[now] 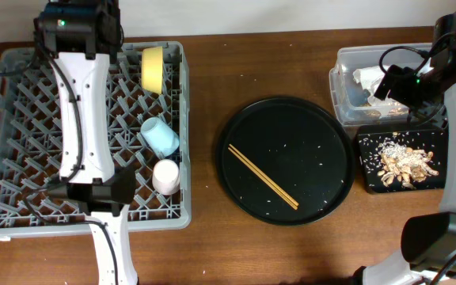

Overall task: Sort waste into correct bins and load items into the dishwasher rack
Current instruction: 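Stand the white plate upright in the rack behind the blue cup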

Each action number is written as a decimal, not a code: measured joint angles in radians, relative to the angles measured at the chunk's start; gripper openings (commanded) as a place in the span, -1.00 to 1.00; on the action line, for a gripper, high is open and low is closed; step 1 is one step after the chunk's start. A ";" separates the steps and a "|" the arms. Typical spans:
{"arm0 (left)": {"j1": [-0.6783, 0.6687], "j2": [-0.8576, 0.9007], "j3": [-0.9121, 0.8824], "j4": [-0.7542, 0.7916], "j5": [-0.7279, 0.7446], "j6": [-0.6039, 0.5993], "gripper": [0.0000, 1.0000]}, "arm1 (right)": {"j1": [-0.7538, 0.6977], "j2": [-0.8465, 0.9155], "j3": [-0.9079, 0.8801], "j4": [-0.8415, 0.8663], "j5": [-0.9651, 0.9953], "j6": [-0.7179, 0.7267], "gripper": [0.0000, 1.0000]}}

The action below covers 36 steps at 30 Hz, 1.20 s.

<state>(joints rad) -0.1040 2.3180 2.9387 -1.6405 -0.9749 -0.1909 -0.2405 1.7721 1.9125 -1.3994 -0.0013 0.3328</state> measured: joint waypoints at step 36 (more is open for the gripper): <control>-0.085 0.032 -0.353 0.284 -0.010 0.035 -0.99 | 0.000 0.000 0.000 0.000 0.001 -0.015 0.98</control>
<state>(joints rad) -0.1886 2.3501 2.5858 -1.3567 -0.9852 -0.1558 -0.2405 1.7721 1.9125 -1.3991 -0.0006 0.3180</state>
